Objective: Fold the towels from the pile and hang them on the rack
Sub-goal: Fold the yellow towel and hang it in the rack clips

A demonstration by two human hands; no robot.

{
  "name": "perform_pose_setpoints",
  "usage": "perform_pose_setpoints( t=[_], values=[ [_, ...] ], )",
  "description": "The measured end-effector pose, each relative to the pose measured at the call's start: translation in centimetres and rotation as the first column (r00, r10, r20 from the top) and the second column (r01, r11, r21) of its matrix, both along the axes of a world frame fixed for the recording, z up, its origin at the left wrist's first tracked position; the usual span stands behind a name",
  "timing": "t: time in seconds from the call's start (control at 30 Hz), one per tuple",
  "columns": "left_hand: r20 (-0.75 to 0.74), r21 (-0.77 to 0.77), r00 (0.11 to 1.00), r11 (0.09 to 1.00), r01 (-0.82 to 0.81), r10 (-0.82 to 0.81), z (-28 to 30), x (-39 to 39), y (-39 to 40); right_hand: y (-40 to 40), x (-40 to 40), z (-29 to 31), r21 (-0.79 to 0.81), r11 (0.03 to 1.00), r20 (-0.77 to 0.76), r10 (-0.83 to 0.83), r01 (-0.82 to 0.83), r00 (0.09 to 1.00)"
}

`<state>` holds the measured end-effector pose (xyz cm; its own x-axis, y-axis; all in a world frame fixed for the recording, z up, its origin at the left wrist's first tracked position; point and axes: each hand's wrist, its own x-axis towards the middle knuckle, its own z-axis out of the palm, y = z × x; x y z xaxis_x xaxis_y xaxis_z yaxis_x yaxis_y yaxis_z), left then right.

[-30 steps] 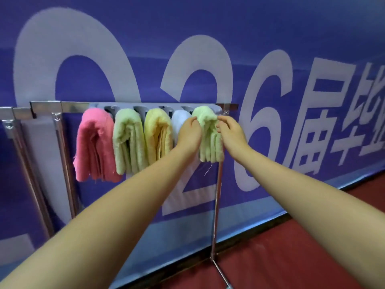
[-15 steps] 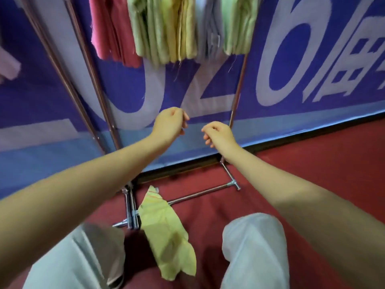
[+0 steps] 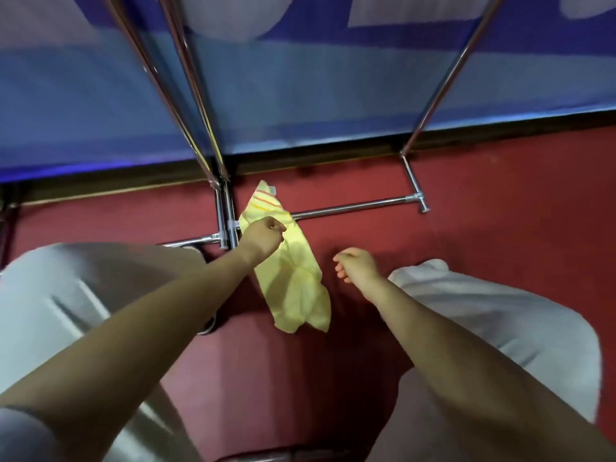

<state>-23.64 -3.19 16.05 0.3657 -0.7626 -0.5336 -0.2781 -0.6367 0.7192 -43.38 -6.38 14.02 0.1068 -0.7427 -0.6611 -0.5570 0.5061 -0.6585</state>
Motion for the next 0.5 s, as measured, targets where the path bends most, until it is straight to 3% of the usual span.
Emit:
perform_pose_setpoints(
  t=[0.2, 0.33, 0.5],
  values=[
    [0.042, 0.175, 0.994, 0.980, 0.096, -0.104, -9.8, 1.7, 0.0, 0.7, 0.8, -9.0, 0.079, 0.994, -0.138, 0.081, -0.070, 0.987],
    [0.110, 0.247, 0.979, 0.959, 0.140, -0.171, -14.6, 2.6, -0.6, 0.2, 1.7, -14.2, 0.081, 0.954, -0.264, 0.299, -0.288, 0.917],
    [0.156, 0.259, 0.965, 0.952, 0.166, -0.211, -19.3, 2.3, -1.7, 0.0, 3.4, -18.8, 0.124, 0.927, -0.403, 0.374, -0.355, 0.835]
  ],
)
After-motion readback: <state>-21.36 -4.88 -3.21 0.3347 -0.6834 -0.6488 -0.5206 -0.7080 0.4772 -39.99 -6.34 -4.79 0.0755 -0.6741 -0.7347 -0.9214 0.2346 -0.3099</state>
